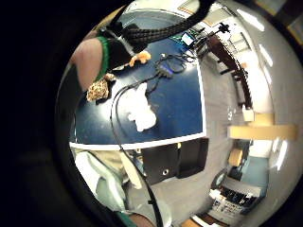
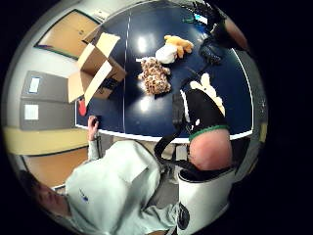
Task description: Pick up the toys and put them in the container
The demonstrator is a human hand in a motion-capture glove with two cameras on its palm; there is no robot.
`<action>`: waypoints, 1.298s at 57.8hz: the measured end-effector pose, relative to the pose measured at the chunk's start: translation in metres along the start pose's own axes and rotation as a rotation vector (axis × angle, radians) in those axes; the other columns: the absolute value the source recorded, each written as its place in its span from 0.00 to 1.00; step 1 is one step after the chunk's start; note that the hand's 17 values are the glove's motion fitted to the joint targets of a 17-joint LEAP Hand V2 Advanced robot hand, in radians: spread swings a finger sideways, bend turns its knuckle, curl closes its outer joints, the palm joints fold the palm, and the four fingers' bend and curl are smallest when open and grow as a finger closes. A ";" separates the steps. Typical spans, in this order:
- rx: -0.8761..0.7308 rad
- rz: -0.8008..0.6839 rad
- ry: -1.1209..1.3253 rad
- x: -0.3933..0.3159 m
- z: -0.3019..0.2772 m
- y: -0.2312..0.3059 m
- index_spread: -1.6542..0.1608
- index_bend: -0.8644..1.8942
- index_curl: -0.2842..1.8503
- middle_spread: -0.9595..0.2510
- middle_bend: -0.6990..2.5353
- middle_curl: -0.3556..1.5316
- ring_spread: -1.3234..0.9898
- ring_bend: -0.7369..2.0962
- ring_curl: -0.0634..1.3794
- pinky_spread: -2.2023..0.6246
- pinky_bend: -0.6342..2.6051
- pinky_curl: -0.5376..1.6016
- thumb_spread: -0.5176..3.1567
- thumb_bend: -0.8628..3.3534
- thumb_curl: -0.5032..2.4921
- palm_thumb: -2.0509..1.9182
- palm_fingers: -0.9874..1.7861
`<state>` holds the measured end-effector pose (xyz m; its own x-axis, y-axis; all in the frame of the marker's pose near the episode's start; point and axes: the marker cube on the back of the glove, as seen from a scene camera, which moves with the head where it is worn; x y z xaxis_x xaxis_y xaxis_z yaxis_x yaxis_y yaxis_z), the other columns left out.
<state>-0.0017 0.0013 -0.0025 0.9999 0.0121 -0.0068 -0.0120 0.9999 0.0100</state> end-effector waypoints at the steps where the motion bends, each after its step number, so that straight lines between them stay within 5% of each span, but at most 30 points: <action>1: 0.000 0.001 0.001 0.000 -0.001 0.000 0.87 0.39 0.15 0.78 0.30 0.21 0.56 0.35 0.06 0.78 0.33 0.29 0.26 0.24 0.17 0.56 0.55; 18: 0.004 0.004 0.003 0.012 -0.022 -0.033 0.80 0.38 0.21 0.76 0.30 0.27 0.53 0.37 0.11 0.78 0.36 0.35 0.51 0.26 0.21 0.56 0.51; 46: -0.232 -0.038 -0.007 -0.006 -0.047 -0.151 0.78 0.36 0.24 0.77 0.28 0.33 0.53 0.40 0.15 0.78 0.42 0.40 0.57 0.25 0.25 0.54 0.42; 75: -0.367 0.062 -0.161 -0.027 0.125 -0.278 0.76 0.34 0.22 0.80 0.25 0.30 0.57 0.33 0.17 0.79 0.50 0.43 0.52 0.21 0.26 0.51 0.25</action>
<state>-0.0246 -0.2781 0.1202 0.9851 0.1001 0.1396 -0.0450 0.9346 -0.3528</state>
